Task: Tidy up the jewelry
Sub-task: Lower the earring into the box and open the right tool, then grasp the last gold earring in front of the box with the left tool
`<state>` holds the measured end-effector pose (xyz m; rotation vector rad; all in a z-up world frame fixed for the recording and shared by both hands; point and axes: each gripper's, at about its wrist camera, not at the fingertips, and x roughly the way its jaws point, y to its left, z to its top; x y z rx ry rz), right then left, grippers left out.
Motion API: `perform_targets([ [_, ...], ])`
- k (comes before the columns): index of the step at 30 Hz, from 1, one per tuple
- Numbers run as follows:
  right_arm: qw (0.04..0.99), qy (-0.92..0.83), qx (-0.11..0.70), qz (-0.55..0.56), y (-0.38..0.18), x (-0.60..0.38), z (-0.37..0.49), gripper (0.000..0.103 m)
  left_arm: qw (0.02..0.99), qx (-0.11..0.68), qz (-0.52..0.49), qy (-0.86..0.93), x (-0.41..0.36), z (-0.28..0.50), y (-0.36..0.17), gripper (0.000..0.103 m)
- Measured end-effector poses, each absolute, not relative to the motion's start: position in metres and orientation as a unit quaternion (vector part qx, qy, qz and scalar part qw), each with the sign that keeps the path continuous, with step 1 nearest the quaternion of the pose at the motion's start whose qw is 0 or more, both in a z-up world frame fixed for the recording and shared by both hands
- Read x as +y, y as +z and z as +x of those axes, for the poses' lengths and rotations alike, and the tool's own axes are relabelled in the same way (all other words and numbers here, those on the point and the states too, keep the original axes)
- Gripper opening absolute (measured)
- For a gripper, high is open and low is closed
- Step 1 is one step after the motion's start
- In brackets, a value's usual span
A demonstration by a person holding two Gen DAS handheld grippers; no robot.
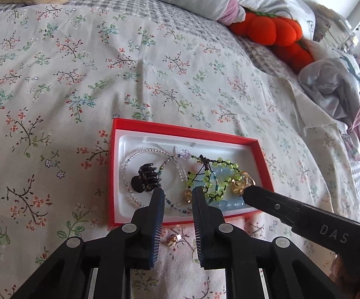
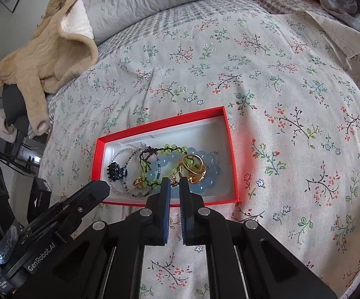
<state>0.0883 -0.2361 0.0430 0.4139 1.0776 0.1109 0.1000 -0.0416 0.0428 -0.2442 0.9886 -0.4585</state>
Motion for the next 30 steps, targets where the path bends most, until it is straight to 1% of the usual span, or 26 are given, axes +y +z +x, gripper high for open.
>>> perform_targets([
  [2, 0.836, 0.054, 0.510, 0.194, 0.041, -0.233, 0.091, 0.007, 0.848, 0.471, -0.110, -0.215, -0.039, 0.097, 0.042, 0.019],
  [3, 0.836, 0.055, 0.510, 0.193, 0.041, -0.232, 0.092, 0.007, 0.848, 0.472, -0.108, -0.213, -0.037, 0.095, 0.042, 0.020],
  [5, 0.842, 0.058, 0.505, 0.181, 0.044, -0.227, 0.094, 0.008, 0.848, 0.476, -0.106, -0.209, -0.035, 0.093, 0.040, 0.028],
  [6, 0.844, 0.057, 0.504, 0.171, 0.046, -0.225, 0.095, 0.009, 0.847, 0.478, -0.106, -0.206, -0.034, 0.092, 0.039, 0.034],
  [7, 0.847, 0.058, 0.503, 0.163, 0.049, -0.222, 0.095, 0.009, 0.846, 0.479, -0.107, -0.206, -0.033, 0.091, 0.038, 0.037],
  [8, 0.849, 0.064, 0.499, 0.159, 0.052, -0.220, 0.094, 0.010, 0.846, 0.479, -0.107, -0.207, -0.033, 0.090, 0.038, 0.038],
  [9, 0.851, 0.068, 0.497, 0.155, 0.055, -0.219, 0.092, 0.016, 0.846, 0.479, -0.105, -0.207, -0.033, 0.089, 0.038, 0.040],
  [10, 0.853, 0.068, 0.495, 0.151, 0.057, -0.219, 0.090, 0.024, 0.847, 0.479, -0.102, -0.207, -0.034, 0.088, 0.039, 0.042],
  [12, 0.854, 0.070, 0.494, 0.147, 0.061, -0.220, 0.086, 0.030, 0.846, 0.482, -0.096, -0.207, -0.035, 0.084, 0.039, 0.045],
  [18, 0.850, 0.053, 0.506, 0.136, 0.065, -0.235, 0.071, 0.030, 0.839, 0.497, -0.073, -0.209, -0.040, 0.075, 0.029, 0.050],
  [20, 0.848, 0.035, 0.513, 0.131, 0.064, -0.243, 0.064, 0.031, 0.837, 0.503, -0.066, -0.206, -0.041, 0.073, 0.024, 0.054],
  [21, 0.846, 0.030, 0.517, 0.131, 0.062, -0.248, 0.060, 0.032, 0.835, 0.508, -0.064, -0.204, -0.042, 0.073, 0.020, 0.058],
  [24, 0.840, 0.015, 0.528, 0.126, 0.056, -0.257, 0.051, 0.044, 0.834, 0.516, -0.060, -0.186, -0.042, 0.073, 0.010, 0.060],
  [27, 0.841, 0.008, 0.529, 0.118, 0.054, -0.263, 0.043, 0.049, 0.839, 0.512, -0.055, -0.177, -0.042, 0.070, 0.004, 0.060],
  [30, 0.848, -0.001, 0.519, 0.111, 0.050, -0.267, 0.035, 0.059, 0.848, 0.496, -0.048, -0.180, -0.045, 0.064, -0.002, 0.066],
])
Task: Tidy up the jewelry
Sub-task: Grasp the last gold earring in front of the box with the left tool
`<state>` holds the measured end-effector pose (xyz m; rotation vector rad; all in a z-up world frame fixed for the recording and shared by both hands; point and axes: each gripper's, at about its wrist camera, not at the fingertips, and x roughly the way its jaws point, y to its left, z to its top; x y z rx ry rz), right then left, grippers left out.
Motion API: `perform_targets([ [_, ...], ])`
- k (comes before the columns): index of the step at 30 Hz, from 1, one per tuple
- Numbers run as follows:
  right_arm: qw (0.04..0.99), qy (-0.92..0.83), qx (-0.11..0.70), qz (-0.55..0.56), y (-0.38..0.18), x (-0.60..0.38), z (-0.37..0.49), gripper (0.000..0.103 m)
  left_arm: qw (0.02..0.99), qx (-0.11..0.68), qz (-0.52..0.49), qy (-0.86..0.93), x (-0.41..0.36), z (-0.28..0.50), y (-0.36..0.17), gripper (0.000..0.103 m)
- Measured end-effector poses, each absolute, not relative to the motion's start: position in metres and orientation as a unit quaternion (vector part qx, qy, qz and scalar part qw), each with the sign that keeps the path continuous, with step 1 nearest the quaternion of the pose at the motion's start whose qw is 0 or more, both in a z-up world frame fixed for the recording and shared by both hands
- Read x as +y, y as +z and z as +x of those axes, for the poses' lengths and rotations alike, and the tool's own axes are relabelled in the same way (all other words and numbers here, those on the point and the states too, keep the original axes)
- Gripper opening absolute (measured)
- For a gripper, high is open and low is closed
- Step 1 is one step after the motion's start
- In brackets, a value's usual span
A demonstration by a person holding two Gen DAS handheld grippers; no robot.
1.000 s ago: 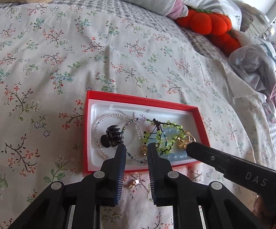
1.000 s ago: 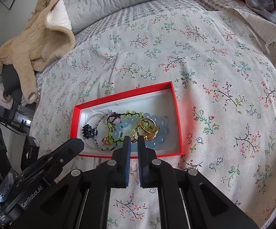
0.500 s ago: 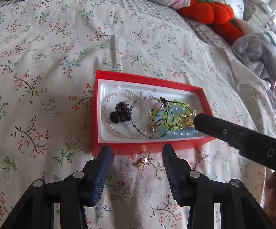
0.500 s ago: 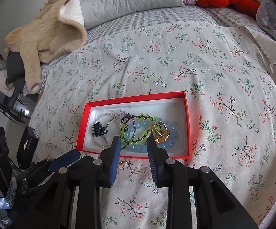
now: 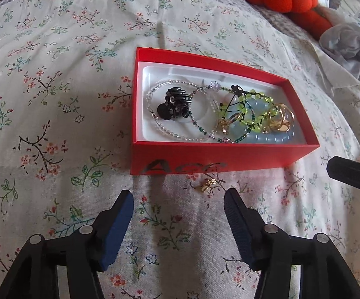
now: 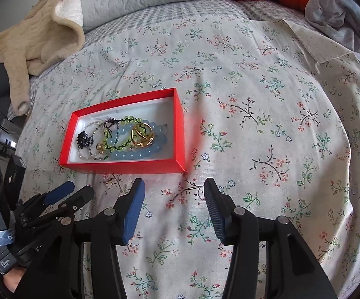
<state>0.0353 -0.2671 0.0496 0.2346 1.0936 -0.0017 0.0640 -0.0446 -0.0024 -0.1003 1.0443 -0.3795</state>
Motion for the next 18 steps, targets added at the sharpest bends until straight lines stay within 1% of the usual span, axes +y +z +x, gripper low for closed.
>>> perform_targets([
  [1, 0.849, -0.003, 0.519, 0.101, 0.046, -0.266, 0.034, 0.061, 0.853, 0.486, -0.042, -0.185, -0.047, 0.061, -0.005, 0.066],
  [5, 0.840, -0.003, 0.538, 0.068, 0.031, -0.265, 0.030, 0.061, 0.868, 0.458, 0.000, -0.193, -0.057, 0.053, -0.014, 0.066],
  [9, 0.836, -0.001, 0.544, 0.065, 0.026, -0.268, 0.024, 0.061, 0.868, 0.447, 0.009, -0.216, -0.061, 0.053, -0.017, 0.066],
  [11, 0.836, -0.001, 0.543, 0.071, 0.027, -0.272, 0.022, 0.061, 0.863, 0.450, 0.005, -0.229, -0.065, 0.054, -0.019, 0.061],
  [12, 0.837, -0.002, 0.542, 0.075, 0.028, -0.273, 0.021, 0.061, 0.862, 0.451, 0.009, -0.232, -0.068, 0.055, -0.021, 0.053],
  [13, 0.837, -0.001, 0.541, 0.079, 0.029, -0.275, 0.020, 0.061, 0.860, 0.454, 0.015, -0.232, -0.071, 0.056, -0.024, 0.047],
  [18, 0.839, -0.002, 0.538, 0.085, 0.033, -0.281, 0.018, 0.061, 0.865, 0.448, 0.028, -0.223, -0.078, 0.057, -0.029, 0.044],
])
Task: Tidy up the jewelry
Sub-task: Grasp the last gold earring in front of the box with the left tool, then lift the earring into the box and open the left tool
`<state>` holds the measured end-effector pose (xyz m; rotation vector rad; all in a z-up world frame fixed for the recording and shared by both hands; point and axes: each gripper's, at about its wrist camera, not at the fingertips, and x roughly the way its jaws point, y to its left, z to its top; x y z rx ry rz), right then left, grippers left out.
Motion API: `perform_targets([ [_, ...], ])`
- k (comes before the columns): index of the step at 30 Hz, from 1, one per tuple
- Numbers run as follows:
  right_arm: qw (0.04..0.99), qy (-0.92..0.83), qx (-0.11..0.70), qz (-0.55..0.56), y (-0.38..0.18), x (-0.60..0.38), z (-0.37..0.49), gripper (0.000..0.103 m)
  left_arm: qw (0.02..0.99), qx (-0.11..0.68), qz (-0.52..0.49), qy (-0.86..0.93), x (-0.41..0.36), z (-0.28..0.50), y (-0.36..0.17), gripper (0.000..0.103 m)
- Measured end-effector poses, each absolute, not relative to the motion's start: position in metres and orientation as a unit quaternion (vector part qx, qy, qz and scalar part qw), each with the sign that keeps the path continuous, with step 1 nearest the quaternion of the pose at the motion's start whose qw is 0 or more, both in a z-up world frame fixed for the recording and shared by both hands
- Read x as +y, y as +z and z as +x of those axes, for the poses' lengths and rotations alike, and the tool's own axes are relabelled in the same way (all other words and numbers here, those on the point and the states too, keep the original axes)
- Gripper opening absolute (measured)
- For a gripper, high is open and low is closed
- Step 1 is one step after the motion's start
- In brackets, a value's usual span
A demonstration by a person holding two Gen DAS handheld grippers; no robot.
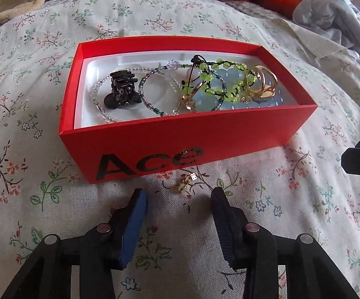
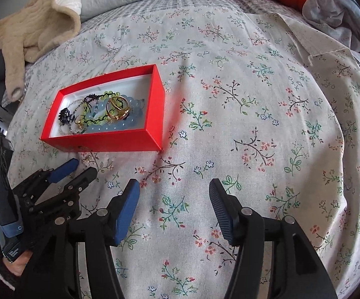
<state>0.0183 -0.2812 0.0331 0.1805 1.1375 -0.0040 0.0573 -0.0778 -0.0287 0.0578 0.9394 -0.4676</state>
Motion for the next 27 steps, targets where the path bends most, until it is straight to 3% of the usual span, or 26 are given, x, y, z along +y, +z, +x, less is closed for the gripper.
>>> perform_targets([
  [5, 0.836, -0.005, 0.541, 0.091, 0.032, -0.286, 0.018, 0.061, 0.867, 0.447, 0.031, -0.218, -0.079, 0.060, -0.028, 0.037],
  [16, 0.833, -0.003, 0.545, 0.091, 0.030, -0.281, 0.018, 0.061, 0.867, 0.439, 0.068, -0.225, -0.082, 0.058, -0.022, 0.007],
  [27, 0.833, -0.001, 0.546, 0.089, 0.029, -0.279, 0.020, 0.061, 0.862, 0.431, 0.071, -0.259, -0.086, 0.050, -0.007, 0.005],
])
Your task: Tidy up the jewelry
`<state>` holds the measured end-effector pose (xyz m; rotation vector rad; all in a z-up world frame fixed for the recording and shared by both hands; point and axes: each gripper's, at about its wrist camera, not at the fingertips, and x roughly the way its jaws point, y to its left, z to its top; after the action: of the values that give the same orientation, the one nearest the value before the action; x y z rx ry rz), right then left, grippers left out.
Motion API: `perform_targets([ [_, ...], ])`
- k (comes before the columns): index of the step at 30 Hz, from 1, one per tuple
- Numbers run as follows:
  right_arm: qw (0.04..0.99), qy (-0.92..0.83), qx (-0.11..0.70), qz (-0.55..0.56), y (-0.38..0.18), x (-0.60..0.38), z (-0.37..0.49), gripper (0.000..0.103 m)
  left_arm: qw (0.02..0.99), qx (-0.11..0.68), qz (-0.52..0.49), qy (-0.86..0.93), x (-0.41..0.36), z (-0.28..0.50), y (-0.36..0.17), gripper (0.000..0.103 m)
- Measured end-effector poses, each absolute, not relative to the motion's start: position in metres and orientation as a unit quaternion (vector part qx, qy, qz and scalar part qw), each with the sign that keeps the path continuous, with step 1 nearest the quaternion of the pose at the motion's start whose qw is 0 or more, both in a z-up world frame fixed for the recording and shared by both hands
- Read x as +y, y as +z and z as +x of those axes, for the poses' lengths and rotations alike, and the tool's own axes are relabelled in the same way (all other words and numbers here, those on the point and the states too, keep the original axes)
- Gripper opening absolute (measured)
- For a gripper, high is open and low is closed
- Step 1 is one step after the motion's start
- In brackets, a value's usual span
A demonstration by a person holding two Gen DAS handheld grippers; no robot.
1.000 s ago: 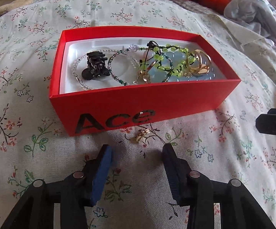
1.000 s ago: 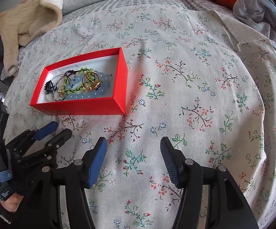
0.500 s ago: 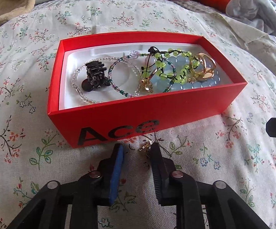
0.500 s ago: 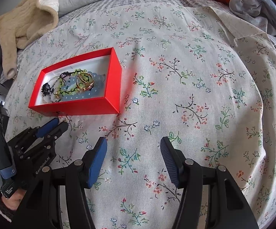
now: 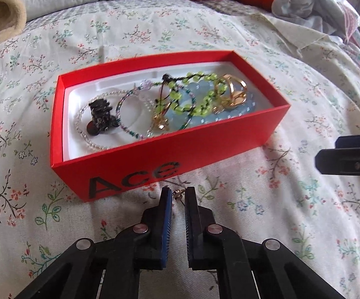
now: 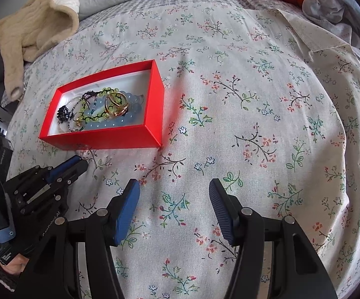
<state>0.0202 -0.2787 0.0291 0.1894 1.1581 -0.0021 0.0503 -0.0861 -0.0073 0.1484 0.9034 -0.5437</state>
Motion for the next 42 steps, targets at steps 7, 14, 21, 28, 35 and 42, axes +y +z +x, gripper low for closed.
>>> perform_targets([
  [7, 0.834, -0.006, 0.544, 0.095, 0.031, -0.283, 0.020, 0.061, 0.863, 0.424, 0.032, -0.274, -0.077, 0.051, 0.014, 0.005],
  [14, 0.835, -0.005, 0.542, 0.094, 0.032, -0.280, 0.020, 0.061, 0.878, 0.394, 0.001, -0.272, -0.067, 0.060, 0.043, 0.005],
  [21, 0.835, -0.006, 0.543, 0.092, 0.031, -0.277, 0.021, 0.061, 0.884, 0.391, -0.030, -0.254, -0.066, 0.087, 0.050, 0.005],
  [28, 0.834, -0.007, 0.544, 0.092, 0.030, -0.274, 0.024, 0.061, 0.877, 0.421, -0.043, -0.226, -0.063, 0.093, 0.045, 0.016],
  [35, 0.838, 0.002, 0.540, 0.082, 0.034, -0.264, 0.025, 0.061, 0.879, 0.435, -0.043, -0.192, -0.043, 0.077, 0.052, 0.045],
  [42, 0.840, -0.003, 0.538, 0.071, 0.040, -0.251, 0.017, 0.061, 0.876, 0.466, -0.009, -0.126, -0.036, 0.059, 0.040, 0.078],
])
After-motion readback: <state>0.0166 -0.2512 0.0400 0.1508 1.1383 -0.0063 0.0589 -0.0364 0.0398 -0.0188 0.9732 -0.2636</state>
